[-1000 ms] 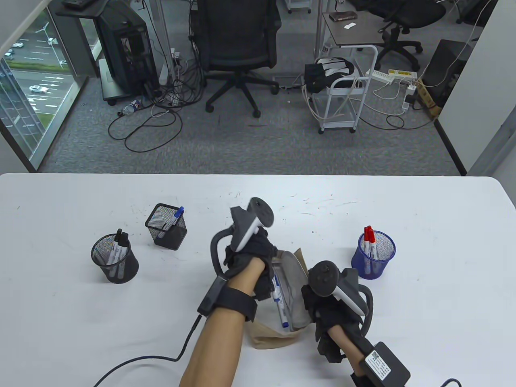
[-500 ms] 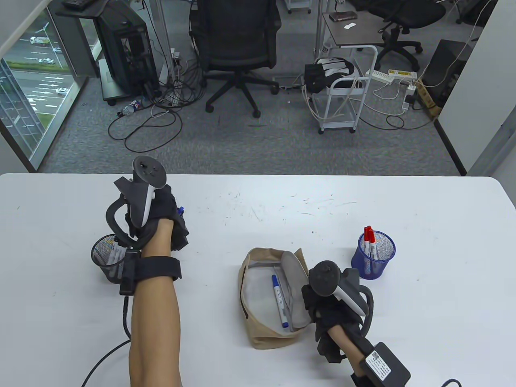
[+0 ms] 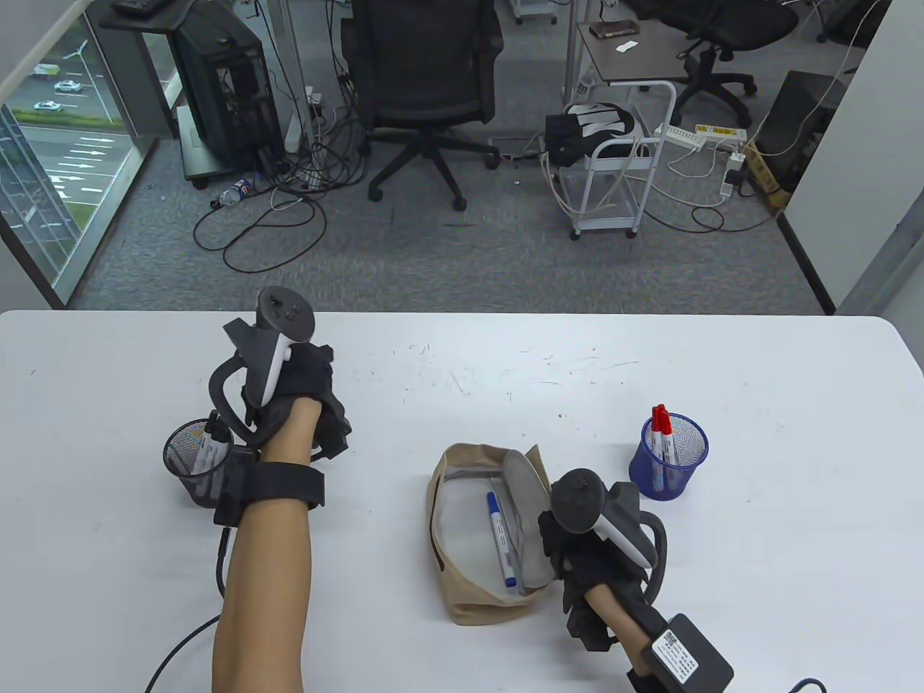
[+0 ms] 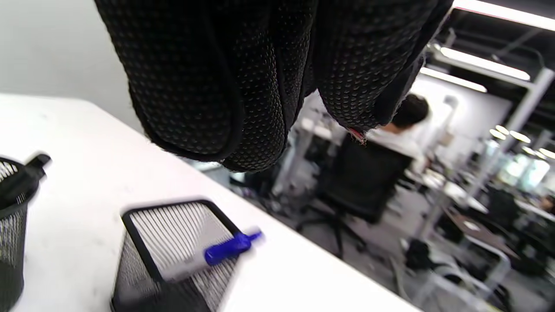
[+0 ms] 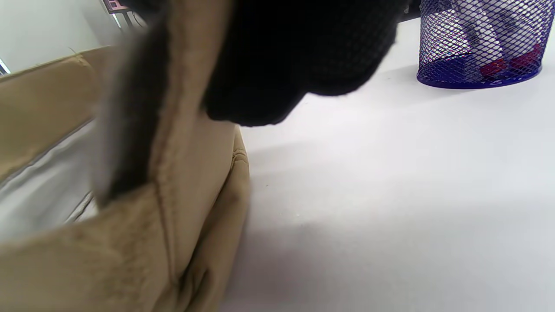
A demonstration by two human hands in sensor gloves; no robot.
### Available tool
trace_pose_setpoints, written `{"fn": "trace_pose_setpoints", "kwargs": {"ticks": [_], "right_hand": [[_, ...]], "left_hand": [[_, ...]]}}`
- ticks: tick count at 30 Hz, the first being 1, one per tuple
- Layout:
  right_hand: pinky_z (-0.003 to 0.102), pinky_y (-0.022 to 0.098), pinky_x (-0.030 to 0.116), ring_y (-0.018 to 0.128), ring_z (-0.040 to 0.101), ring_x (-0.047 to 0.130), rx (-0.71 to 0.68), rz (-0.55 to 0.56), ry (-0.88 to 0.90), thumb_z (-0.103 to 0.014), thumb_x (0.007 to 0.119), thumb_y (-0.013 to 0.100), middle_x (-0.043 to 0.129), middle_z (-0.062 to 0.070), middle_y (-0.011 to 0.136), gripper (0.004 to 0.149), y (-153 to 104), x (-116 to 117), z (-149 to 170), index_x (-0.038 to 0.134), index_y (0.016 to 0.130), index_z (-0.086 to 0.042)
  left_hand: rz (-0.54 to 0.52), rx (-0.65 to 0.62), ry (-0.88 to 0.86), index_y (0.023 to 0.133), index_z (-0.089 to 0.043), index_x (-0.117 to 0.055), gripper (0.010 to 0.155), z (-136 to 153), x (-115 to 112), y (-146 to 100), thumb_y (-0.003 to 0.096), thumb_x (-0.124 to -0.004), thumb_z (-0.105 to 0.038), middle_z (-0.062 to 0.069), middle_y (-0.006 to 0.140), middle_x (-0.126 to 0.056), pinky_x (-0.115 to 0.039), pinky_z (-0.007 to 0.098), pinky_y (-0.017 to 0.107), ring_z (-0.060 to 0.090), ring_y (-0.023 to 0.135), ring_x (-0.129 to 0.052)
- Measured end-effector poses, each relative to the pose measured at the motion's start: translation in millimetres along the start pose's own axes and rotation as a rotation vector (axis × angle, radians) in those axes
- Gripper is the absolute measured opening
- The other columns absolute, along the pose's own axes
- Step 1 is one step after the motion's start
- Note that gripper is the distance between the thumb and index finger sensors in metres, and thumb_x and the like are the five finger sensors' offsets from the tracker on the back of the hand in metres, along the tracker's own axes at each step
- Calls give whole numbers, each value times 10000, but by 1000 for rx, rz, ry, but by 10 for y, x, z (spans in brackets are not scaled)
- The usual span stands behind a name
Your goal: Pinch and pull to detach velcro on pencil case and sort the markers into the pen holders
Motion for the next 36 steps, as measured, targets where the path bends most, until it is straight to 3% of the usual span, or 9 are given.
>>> {"fn": "trace_pose_setpoints", "kwargs": {"ticks": [4, 8, 13, 19, 28, 29, 32, 36], "right_hand": [[282, 156, 889, 212, 157, 1050, 0, 2, -4, -289, 841, 505, 1027, 150, 679, 566, -4, 3, -4, 715, 957, 28], [282, 157, 890, 214, 156, 1051, -1, -5, 3, -290, 839, 506, 1026, 149, 681, 569, 3, 5, 8, 712, 958, 32], [283, 158, 890, 216, 159, 1051, 0, -18, 16, -288, 836, 507, 1024, 150, 685, 572, 10, 5, 23, 704, 961, 34], [283, 159, 890, 216, 159, 1051, 1, -22, 15, -288, 836, 506, 1024, 151, 685, 573, 13, 3, 24, 703, 960, 35], [284, 162, 890, 221, 161, 1051, -4, -34, 27, -285, 833, 506, 1021, 152, 690, 574, 20, 3, 45, 700, 962, 36], [285, 162, 890, 221, 160, 1052, -3, -36, 29, -285, 833, 506, 1021, 150, 690, 573, 21, 4, 46, 701, 961, 36], [284, 162, 890, 221, 159, 1051, -4, -37, 28, -286, 832, 506, 1021, 152, 689, 573, 22, 2, 44, 700, 962, 36], [285, 162, 890, 221, 159, 1051, -5, -39, 33, -284, 832, 506, 1020, 151, 690, 572, 24, 4, 48, 700, 960, 38]], "left_hand": [[134, -107, 20, 926, -108, -895, 603, -413, -181, -362, 406, -991, -397, 104, 773, -1089, -1046, 299, 311, 227, 548, -1172], [278, -184, 50, 930, -104, -893, 608, -765, -511, -721, 409, -987, -402, 110, 778, -1086, -1045, 302, 314, 232, 552, -1171], [457, -216, 109, 934, -90, -888, 617, -1027, -1098, -997, 414, -978, -409, 120, 778, -1085, -1049, 295, 307, 238, 544, -1174], [607, -161, 247, 946, -71, -875, 628, -1077, -1855, -1119, 424, -974, -406, 136, 788, -1078, -1048, 296, 314, 247, 554, -1169], [713, -15, 417, 1003, -53, -818, 687, -1017, -2597, -910, 434, -963, -409, 164, 866, -1023, -1027, 338, 389, 292, 661, -1116], [645, -33, 435, 990, -49, -839, 702, -1049, -2573, -889, 418, -972, -434, 153, 821, -1062, -1035, 330, 365, 285, 621, -1139], [623, -2, 516, 997, -59, -834, 752, -1087, -2624, -860, 395, -983, -483, 127, 791, -1079, -1034, 322, 361, 266, 592, -1151], [501, 2, 626, 969, -70, -861, 762, -1133, -2678, -858, 359, -1008, -503, 86, 716, -1106, -1032, 311, 322, 233, 504, -1163]]}}
Point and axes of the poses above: the tracker on the back of each hand, its own z axis roughly to the little-finger side, its own y axis roughly from the wrist to the fingertips, x = y × z, the point moved 4 cm from there along y, roughly from the wrist to the fingertips
